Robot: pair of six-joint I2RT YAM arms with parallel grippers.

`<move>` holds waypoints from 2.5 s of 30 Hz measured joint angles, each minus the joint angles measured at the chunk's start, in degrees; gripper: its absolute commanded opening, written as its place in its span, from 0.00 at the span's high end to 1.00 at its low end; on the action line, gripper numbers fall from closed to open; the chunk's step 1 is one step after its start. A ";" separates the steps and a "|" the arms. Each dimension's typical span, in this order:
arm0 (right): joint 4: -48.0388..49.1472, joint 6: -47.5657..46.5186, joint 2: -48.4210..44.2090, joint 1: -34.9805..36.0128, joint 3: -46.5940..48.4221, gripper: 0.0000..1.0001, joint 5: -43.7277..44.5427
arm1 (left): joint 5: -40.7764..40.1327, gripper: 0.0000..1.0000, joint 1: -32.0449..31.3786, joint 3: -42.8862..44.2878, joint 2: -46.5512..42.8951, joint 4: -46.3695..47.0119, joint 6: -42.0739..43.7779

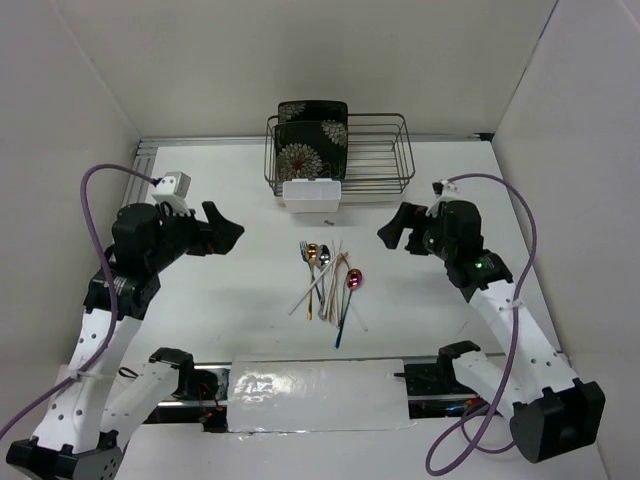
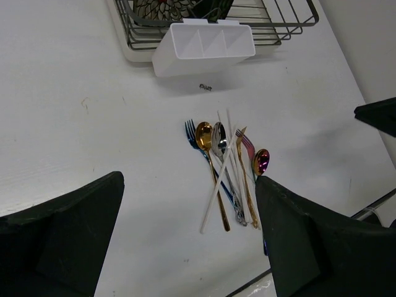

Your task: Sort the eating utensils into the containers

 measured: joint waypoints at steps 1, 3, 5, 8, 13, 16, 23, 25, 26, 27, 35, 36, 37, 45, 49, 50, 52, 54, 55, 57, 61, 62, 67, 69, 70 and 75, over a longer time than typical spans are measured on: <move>0.09 0.50 0.00 0.81 -1.29 0.00 0.02 | -0.04 0.00 0.00 0.00 0.46 -0.09 -0.17; -0.24 1.40 0.11 2.51 -3.76 0.00 -0.02 | -0.07 0.00 0.00 0.00 1.88 -0.63 -0.37; -0.09 1.97 0.59 4.00 -5.53 0.00 -0.09 | 0.00 0.00 0.00 0.02 3.65 -1.73 -0.48; 1.16 2.54 2.62 5.60 -7.72 0.02 -0.22 | 1.07 0.00 0.00 0.02 6.69 -3.87 -0.57; 5.46 2.49 8.76 7.74 -10.71 0.10 -0.24 | 7.21 0.00 0.00 -0.22 5.38 -4.17 0.31; 7.98 1.88 12.79 8.72 -11.19 0.17 -0.17 | 10.60 0.00 0.00 -0.24 3.69 -4.11 1.36; 14.32 -0.72 19.78 9.11 -11.72 0.33 -2.08 | 12.72 0.00 0.00 -0.24 2.91 -4.33 1.64; 15.80 -1.42 21.46 9.38 -11.80 0.34 -2.86 | 12.85 0.00 0.00 -0.24 2.91 -4.44 1.64; 16.46 -1.86 22.25 9.60 -11.82 0.34 -3.21 | 12.94 0.00 0.00 -0.24 2.91 -4.57 1.64; 17.18 -2.32 23.10 9.73 -11.87 0.34 -3.74 | 13.07 0.00 0.00 -0.26 2.91 -4.66 1.64; 19.71 -6.29 24.81 10.82 -13.42 0.41 -5.68 | 14.64 0.00 0.00 -1.55 2.58 -4.48 1.64; 19.98 -6.64 25.51 10.86 -13.42 0.44 -5.79 | 14.67 0.00 0.00 -1.88 2.51 -4.55 1.62; 20.31 -7.19 26.53 10.91 -13.42 0.46 -5.88 | 14.67 0.00 0.00 -2.10 2.47 -4.55 1.64; 24.65 -9.29 32.13 11.56 -13.38 0.73 -6.32 | 14.67 0.00 0.00 -2.25 2.49 -4.59 1.64; 26.14 -9.92 33.22 11.76 -13.38 0.89 -6.84 | 15.06 0.00 0.00 -2.36 2.47 -4.55 1.64; 26.80 -10.01 33.24 11.78 -13.31 0.95 -7.48 | 15.21 0.00 0.00 -2.45 2.47 -4.59 1.64; 27.74 -10.38 33.24 12.20 -13.14 1.00 -7.96 | 15.58 0.00 0.00 -2.80 2.47 -4.57 1.75; 27.74 -10.62 33.24 12.52 -12.96 1.00 -8.35 | 16.17 0.00 0.00 -3.32 2.47 -4.50 2.01; 27.23 -10.82 33.22 12.63 -12.68 1.00 -8.48 | 16.70 0.00 0.00 -3.56 2.58 -4.48 2.71; 25.86 -11.45 32.85 12.87 -12.04 1.00 -8.81 | 18.03 0.00 0.00 -3.61 3.26 -4.50 3.43; 20.87 -14.03 27.80 13.77 -10.19 1.00 -10.91 | 24.13 0.02 0.00 -3.56 7.21 -4.13 7.54; 19.37 -14.67 25.88 13.88 -9.03 1.00 -12.09 | 24.39 0.02 -0.02 -3.56 8.37 -4.13 7.58; 14.23 -18.75 20.70 14.95 0.48 1.00 -18.38 | 32.74 0.06 -0.31 -2.86 11.50 -1.99 14.01; 12.81 -20.02 20.63 16.15 5.42 1.00 -20.72 | 35.43 0.07 -0.94 -1.16 13.44 -1.05 16.70; 12.26 -20.72 20.83 16.90 7.50 1.00 -21.46 | 36.48 0.08 -1.40 0.04 14.73 -0.81 18.18; 9.81 -23.41 24.04 22.14 15.91 1.00 -24.57 | 41.27 0.15 -3.85 5.18 21.62 1.46 22.91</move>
